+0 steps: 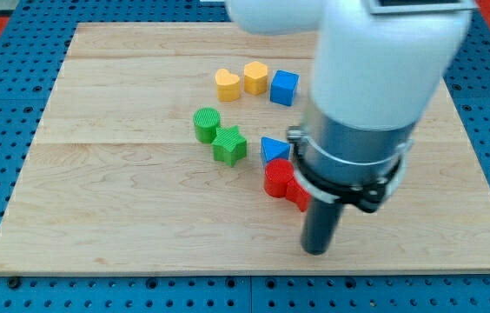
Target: Move the green circle to the center of the board
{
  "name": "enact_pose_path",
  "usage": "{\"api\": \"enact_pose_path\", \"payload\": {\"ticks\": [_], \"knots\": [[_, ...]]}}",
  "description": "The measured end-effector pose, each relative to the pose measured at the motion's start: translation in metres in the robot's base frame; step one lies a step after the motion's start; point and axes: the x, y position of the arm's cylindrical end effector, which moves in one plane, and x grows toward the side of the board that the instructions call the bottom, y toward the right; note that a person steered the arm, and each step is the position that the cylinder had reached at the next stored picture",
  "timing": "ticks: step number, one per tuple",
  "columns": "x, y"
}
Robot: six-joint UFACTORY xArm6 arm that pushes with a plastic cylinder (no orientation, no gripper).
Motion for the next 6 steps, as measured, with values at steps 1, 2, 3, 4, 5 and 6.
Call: {"api": "enact_pose_path", "payload": {"ticks": [1,2,3,4,5,6], "knots": [[0.0,-0.034],[0.0,-0.058],[-0.017,-0.08],[-0.058,-0.1],[-0.069,-0.115],[-0.069,-0.131]]}}
